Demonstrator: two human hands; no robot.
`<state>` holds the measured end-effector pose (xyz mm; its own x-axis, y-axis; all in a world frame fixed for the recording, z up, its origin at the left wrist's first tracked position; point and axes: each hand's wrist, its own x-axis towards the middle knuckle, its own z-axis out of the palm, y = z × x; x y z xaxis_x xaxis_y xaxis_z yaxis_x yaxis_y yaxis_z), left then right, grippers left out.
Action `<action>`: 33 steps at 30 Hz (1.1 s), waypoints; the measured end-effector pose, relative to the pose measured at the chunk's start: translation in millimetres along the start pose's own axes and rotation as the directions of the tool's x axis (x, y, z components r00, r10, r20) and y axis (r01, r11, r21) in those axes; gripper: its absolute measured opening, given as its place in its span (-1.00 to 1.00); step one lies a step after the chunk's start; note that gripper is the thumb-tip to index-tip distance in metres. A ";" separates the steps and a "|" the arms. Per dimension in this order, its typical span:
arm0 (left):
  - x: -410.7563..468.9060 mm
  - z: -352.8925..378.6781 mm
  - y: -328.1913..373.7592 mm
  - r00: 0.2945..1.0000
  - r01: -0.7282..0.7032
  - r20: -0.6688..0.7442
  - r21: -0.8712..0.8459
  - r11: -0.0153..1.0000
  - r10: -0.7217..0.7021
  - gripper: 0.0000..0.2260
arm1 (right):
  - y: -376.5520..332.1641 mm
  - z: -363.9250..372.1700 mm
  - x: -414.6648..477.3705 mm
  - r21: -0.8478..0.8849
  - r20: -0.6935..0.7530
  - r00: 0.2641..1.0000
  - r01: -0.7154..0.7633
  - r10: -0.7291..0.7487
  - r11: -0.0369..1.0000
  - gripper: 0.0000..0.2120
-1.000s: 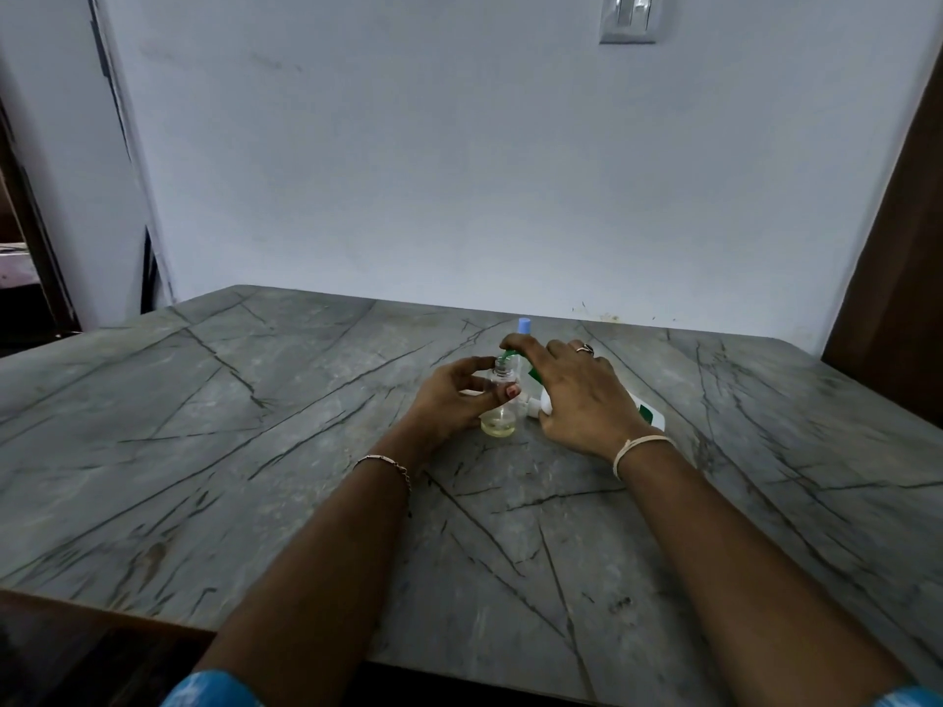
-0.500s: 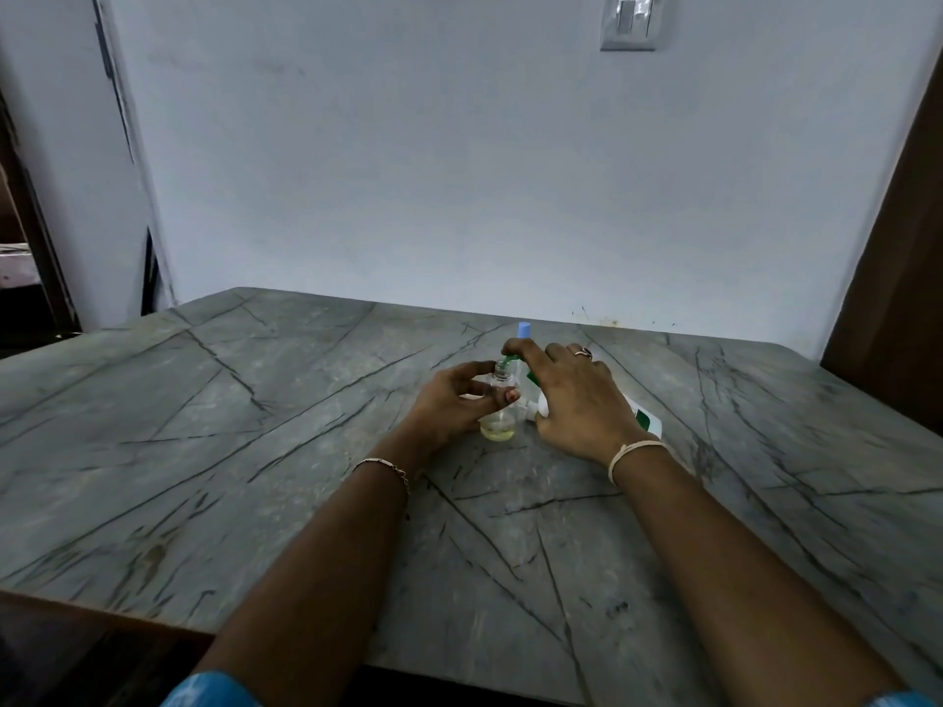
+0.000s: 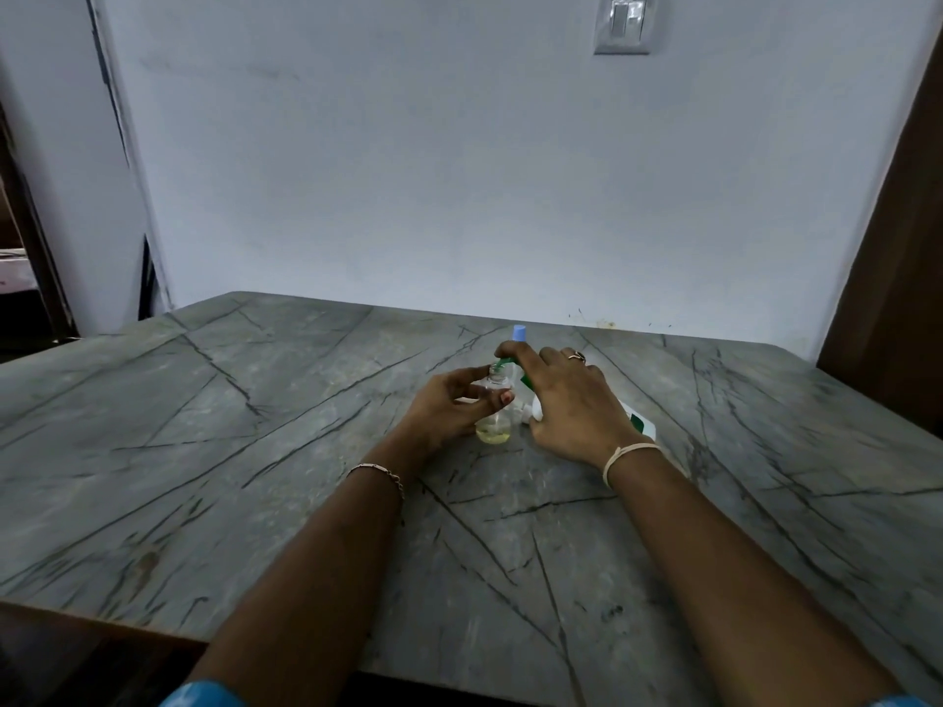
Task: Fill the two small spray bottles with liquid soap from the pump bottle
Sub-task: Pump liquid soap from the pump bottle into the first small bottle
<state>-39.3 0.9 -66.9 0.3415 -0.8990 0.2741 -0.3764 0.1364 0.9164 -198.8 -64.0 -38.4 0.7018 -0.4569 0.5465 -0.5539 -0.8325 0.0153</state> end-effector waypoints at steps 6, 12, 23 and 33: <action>3.5 0.0 -2.2 1.000 -0.016 0.008 0.024 1.000 0.016 -0.38 | 3.0 0.4 -1.1 -0.028 0.013 1.000 -0.002 0.002 1.000 -0.22; 4.3 -0.5 -6.4 0.999 -0.043 0.000 0.041 0.998 0.043 -0.48 | -2.9 1.6 2.2 -0.012 0.000 1.000 -0.024 0.024 1.000 -0.28; 6.3 -0.7 -5.4 0.999 -0.046 -0.004 0.028 0.999 0.046 -0.65 | -0.7 0.2 -1.1 -0.064 0.012 1.000 -0.022 0.023 0.998 -0.21; 5.4 0.7 -6.0 0.999 -0.045 -0.001 0.025 0.999 0.045 -0.59 | -0.8 2.6 0.2 -0.056 -0.001 1.000 -0.025 0.025 0.998 -0.20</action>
<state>-35.8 -5.0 -71.1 0.3246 -0.8917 0.3153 -0.4129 0.1663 0.8955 -197.1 -64.2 -40.5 0.6874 -0.4769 0.5478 -0.5951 -0.8022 0.0485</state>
